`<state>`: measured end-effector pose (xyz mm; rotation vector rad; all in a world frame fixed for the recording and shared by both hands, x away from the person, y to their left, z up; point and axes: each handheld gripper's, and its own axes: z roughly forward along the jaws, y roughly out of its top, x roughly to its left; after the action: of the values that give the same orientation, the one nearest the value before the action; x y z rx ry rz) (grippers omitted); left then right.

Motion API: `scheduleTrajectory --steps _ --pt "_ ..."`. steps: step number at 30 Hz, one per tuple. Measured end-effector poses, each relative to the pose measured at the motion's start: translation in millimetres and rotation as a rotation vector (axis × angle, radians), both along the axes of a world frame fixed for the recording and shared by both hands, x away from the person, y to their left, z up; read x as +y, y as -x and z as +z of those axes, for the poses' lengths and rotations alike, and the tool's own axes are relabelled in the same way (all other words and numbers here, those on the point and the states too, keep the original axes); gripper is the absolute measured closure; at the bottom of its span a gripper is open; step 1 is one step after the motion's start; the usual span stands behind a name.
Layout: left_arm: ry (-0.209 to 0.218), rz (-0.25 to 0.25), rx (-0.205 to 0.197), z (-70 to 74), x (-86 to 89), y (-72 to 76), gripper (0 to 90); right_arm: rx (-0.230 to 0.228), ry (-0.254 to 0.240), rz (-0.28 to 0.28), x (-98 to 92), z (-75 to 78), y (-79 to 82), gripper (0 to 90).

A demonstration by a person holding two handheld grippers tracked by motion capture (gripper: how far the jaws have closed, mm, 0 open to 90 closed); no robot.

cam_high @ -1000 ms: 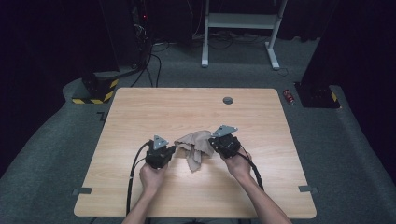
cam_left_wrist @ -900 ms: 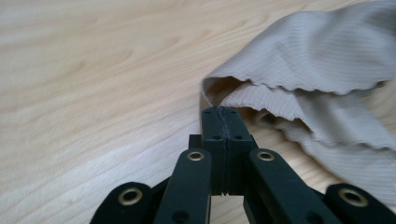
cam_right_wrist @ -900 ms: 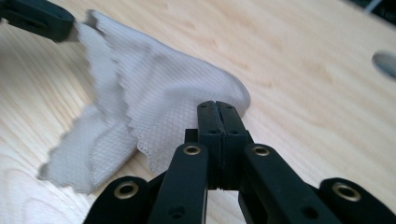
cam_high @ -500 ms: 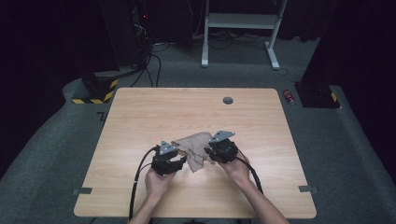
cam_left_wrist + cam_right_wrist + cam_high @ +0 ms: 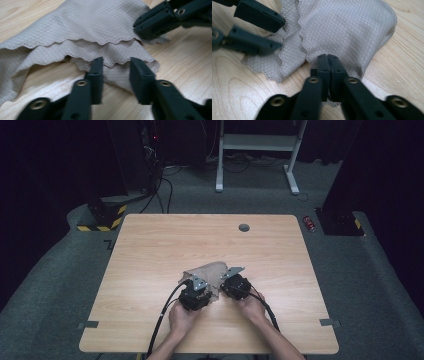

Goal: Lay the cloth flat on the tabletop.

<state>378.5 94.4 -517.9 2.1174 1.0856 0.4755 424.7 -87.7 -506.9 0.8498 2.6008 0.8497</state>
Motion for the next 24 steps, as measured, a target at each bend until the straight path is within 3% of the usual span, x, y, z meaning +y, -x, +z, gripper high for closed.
scheduleTrajectory --steps 1,4,6,9,10,11,14,16,18,19,20,21,24 --pt "0.001 -0.002 0.009 0.7 3.9 -1.5 80.2 0.0 -0.014 -0.006 -1.4 1.9 -0.2 89.7" --pt "-0.003 -0.008 0.014 1.3 7.2 -1.9 89.7 -0.012 -0.025 -0.009 -3.7 6.7 -0.2 89.7" --pt "-0.009 -0.016 0.02 2.5 9.6 -1.6 89.8 -0.026 -0.037 -0.011 -5.7 11.2 -0.8 89.7" --pt "0.038 -0.034 0.015 7.0 11.0 2.3 89.7 -0.035 -0.059 -0.014 -8.7 17.9 -1.1 87.5" --pt "0.059 -0.054 0.003 9.7 9.4 4.7 87.5 -0.033 -0.063 -0.01 -9.1 18.2 -1.1 83.3" --pt "0.065 -0.061 -0.003 11.6 5.5 6.8 79.8 -0.02 -0.071 -0.005 -8.6 17.0 -0.2 79.0" --pt "0.05 -0.081 0.007 11.9 -5.0 7.6 61.1 0.003 -0.043 0.015 -5.2 7.5 5.6 71.1" --pt "0.028 -0.088 0.013 9.2 -12.0 8.1 54.8 0.011 -0.034 0.018 -5.7 -2.3 9.8 68.5" --pt "0.003 -0.095 0.017 4.6 -17.6 7.9 54.4 -0.001 -0.049 0.012 -7.2 -3.7 11.8 69.0" --pt "-0.015 -0.096 0.02 2.0 -20.2 7.9 54.8 -0.009 -0.048 0.01 -8.8 -4.0 13.2 76.5" --pt "-0.018 -0.094 0.011 0.7 -21.5 8.7 54.8 -0.009 -0.048 0.01 -8.8 -4.0 13.2 76.5" --pt "-0.019 -0.09 0.007 1.0 -22.2 8.4 61.3 -0.023 -0.03 0.003 -8.9 -3.6 13.8 85.7" --pt "-0.052 -0.111 -0.007 2.3 -22.5 7.8 68.5 -0.021 -0.026 -0.002 -9.1 -3.3 12.6 88.4"
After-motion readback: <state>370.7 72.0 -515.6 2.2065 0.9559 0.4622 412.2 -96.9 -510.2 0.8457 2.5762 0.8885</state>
